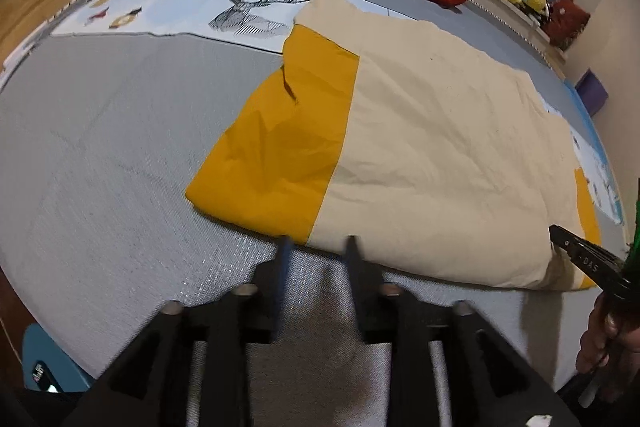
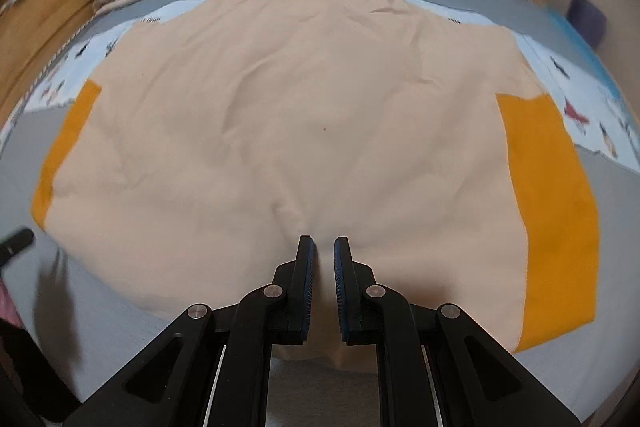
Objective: Fold large clothes
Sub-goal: 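Open both tools and smooth the folded jacket edge with the left tool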
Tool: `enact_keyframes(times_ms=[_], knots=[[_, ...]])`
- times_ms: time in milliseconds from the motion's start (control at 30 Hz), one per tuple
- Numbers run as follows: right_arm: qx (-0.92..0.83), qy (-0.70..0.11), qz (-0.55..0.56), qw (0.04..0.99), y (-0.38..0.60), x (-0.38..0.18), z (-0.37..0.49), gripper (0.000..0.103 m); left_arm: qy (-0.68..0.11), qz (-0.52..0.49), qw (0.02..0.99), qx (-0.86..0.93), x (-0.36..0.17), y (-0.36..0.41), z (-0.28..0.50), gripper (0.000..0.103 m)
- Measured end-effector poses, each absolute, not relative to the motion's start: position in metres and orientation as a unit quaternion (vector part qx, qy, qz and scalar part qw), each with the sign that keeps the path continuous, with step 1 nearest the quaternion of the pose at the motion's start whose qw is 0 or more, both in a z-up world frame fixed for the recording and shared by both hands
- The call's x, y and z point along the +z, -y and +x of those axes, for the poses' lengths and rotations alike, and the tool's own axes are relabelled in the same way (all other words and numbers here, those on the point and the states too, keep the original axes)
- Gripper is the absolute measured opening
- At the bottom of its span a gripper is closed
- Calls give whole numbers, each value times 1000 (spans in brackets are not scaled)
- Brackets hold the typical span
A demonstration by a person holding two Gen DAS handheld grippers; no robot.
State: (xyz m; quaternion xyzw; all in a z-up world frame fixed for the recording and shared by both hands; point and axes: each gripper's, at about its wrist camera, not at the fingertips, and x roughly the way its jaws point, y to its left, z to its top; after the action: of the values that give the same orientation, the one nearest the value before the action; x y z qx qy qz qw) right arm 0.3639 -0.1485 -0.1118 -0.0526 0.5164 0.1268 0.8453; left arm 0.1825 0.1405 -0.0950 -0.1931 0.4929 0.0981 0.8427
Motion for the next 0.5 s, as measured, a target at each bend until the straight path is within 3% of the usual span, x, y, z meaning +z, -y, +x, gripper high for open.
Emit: enact_keyframes(times_ms=[67,500], knots=[[128,-509,-49,850,150,-105,364,12,-492,-227,835,95,-101,-147,182,38],[133,-513,-55,846,150,-105,365,12,-452,-447,766,94,-147,-190,176,42]])
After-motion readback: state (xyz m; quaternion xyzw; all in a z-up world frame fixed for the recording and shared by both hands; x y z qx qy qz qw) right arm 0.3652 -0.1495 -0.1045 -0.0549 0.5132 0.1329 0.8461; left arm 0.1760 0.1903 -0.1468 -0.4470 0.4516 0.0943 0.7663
